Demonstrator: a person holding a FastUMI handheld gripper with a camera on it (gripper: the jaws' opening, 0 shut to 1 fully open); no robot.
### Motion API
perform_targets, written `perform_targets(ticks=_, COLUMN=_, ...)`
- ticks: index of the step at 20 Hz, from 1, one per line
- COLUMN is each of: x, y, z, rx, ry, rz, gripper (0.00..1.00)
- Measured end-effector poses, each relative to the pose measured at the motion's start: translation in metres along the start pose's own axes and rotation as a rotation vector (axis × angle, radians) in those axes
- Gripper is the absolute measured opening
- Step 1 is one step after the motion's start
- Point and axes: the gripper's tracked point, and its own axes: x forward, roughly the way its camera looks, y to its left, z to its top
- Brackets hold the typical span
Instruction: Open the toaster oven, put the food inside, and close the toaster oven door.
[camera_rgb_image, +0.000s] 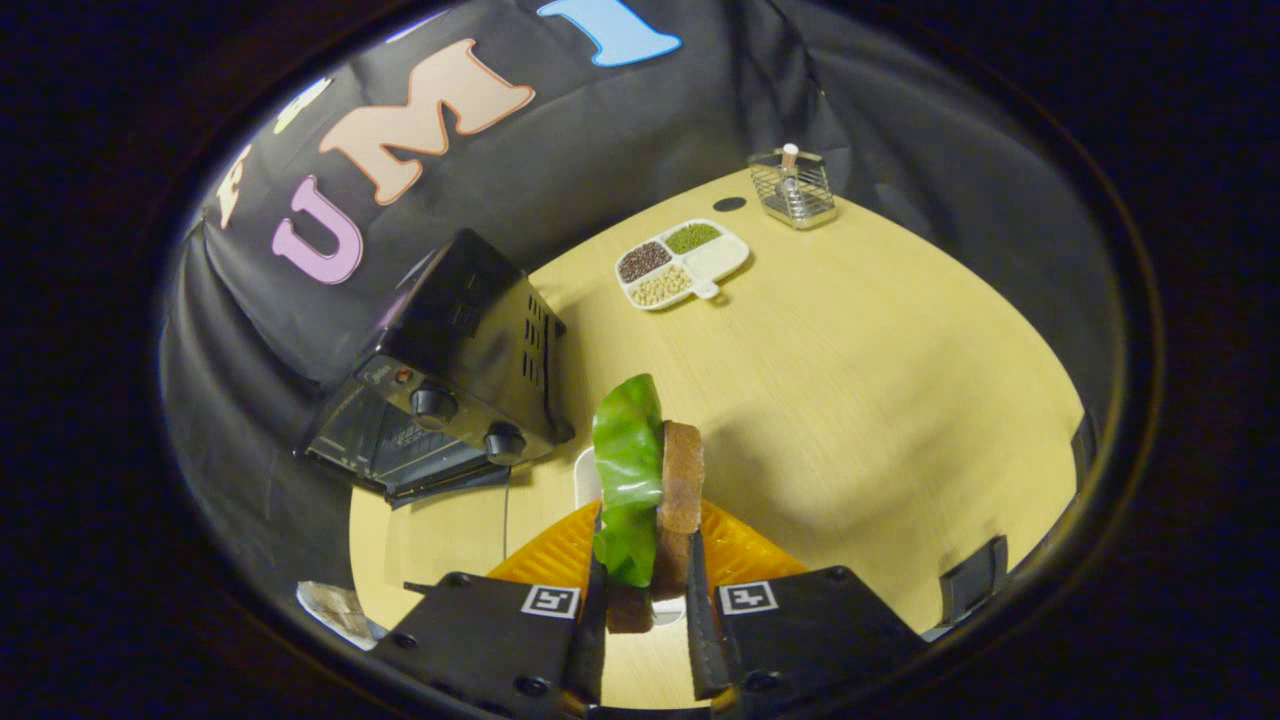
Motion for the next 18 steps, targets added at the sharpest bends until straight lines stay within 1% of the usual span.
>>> perform_targets(ticks=1, x=-0.007, y=0.010, z=0.003, rx=-0.015, ry=-0.015, rz=0.015, gripper=0.36)
perform_targets(ticks=3, x=-0.021, y=0.035, z=0.005, rx=-0.045, ry=-0.021, rz=0.073, gripper=0.36)
perform_targets(ticks=6, x=-0.033, y=0.078, z=-0.005, rx=-0.042, ry=0.017, rz=0.171, gripper=0.36)
perform_targets(ticks=12, x=-0.037, y=0.156, z=-0.039, rx=0.058, ry=0.131, rz=0.315, gripper=0.36)
perform_targets(ticks=15, x=-0.028, y=0.191, z=-0.050, rx=0.123, ry=0.182, rz=0.364, gripper=0.36)
perform_targets(ticks=18, x=-0.012, y=0.224, z=-0.057, rx=0.201, ry=0.205, rz=0.412, gripper=0.36)
